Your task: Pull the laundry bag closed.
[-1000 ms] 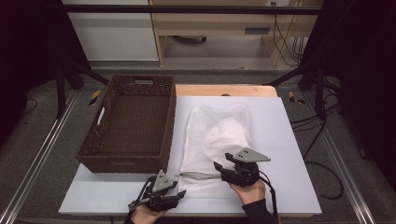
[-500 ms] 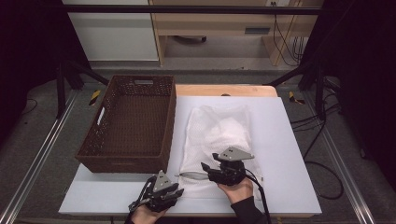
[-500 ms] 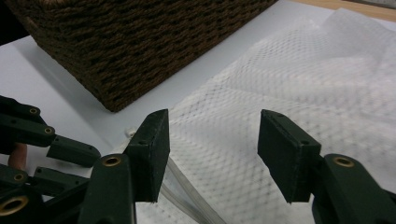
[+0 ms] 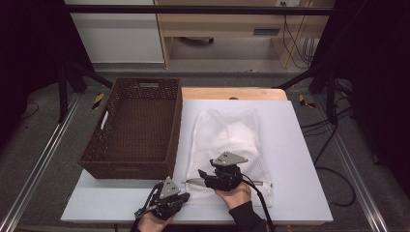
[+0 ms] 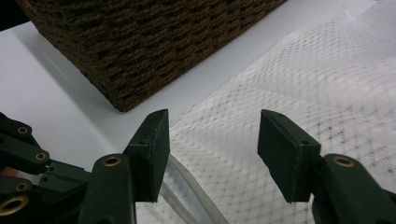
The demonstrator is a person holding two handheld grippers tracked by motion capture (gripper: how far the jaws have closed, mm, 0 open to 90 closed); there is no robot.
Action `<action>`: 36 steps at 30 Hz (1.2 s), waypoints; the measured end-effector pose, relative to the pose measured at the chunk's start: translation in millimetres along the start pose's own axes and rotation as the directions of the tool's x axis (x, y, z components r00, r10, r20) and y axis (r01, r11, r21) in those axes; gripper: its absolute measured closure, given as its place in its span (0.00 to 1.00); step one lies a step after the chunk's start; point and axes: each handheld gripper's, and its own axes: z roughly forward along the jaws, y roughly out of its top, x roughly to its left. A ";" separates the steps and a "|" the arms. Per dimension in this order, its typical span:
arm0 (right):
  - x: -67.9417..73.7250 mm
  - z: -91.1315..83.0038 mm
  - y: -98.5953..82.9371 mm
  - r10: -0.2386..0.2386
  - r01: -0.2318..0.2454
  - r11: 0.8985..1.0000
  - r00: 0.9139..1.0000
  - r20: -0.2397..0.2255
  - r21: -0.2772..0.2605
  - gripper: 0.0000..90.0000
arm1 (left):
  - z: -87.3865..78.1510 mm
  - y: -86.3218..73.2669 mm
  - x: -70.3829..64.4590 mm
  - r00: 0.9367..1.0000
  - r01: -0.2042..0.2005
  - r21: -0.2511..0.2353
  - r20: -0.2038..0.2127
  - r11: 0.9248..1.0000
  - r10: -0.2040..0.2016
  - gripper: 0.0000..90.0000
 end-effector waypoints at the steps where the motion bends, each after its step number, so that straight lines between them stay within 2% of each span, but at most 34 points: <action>1: 0.8 0.9 0.1 0.005 -0.005 1.000 1.000 -0.002 0.002 0.49 | -0.6 0.5 0.2 1.000 -0.001 0.003 -0.001 1.000 0.001 0.99; 5: 2.1 5.3 0.5 0.002 -0.002 1.000 1.000 -0.009 0.005 0.49 | -2.2 0.9 3.1 1.000 0.004 -0.002 -0.003 1.000 -0.004 0.99; 9: 5.5 14.7 1.5 0.008 -0.008 1.000 1.000 -0.016 0.019 0.51 | -4.3 1.2 5.9 1.000 -0.013 -0.001 -0.014 1.000 0.013 0.99; 12: 8.2 20.9 1.6 0.015 -0.014 0.999 1.000 -0.016 0.030 0.52 | -5.0 0.9 7.0 0.999 -0.031 0.004 -0.038 1.000 0.031 0.99; 18: 8.8 23.7 1.2 0.010 -0.010 0.999 1.000 -0.008 0.040 0.52 | -5.1 1.0 8.3 1.000 -0.020 -0.022 -0.007 1.000 0.020 0.97; 19: 8.1 22.6 1.6 0.012 -0.011 0.999 1.000 -0.008 0.038 0.52 | -5.1 1.0 8.3 1.000 -0.020 -0.022 -0.007 1.000 0.020 0.96; 22: 8.1 20.4 2.3 0.015 -0.014 0.999 1.000 -0.018 0.028 0.52 | -0.4 0.4 4.9 1.000 -0.017 -0.028 0.000 0.999 0.017 0.82; 26: 10.1 20.7 1.8 0.009 -0.008 0.999 1.000 -0.024 0.031 0.54 | 3.5 -0.8 0.3 1.000 -0.015 -0.036 -0.004 0.999 0.015 0.77; 27: 10.7 21.3 1.7 0.010 -0.009 0.999 1.000 -0.026 0.031 0.54 | 3.7 -0.9 -0.4 1.000 -0.012 -0.035 -0.015 0.999 0.012 0.77; 28: 11.3 21.3 1.6 0.010 -0.009 0.999 1.000 -0.029 0.034 0.54 | 3.7 -0.9 -0.4 1.000 -0.012 -0.035 -0.015 0.999 0.012 0.80; 31: 13.4 23.8 2.1 0.010 -0.009 0.999 0.999 -0.037 0.036 0.55 | 3.6 -0.3 0.0 0.998 0.005 -0.025 -0.055 1.000 -0.006 0.91; 33: 15.7 27.3 3.2 0.009 -0.006 0.999 0.999 -0.048 0.050 0.57 | 3.6 -0.4 0.4 0.998 0.003 -0.026 -0.056 1.000 -0.005 0.97; 36: 21.1 31.8 4.2 0.002 0.002 0.998 0.998 -0.062 0.060 0.60 | 1.3 -1.0 1.5 0.999 -0.005 -0.018 -0.048 1.000 0.004 0.98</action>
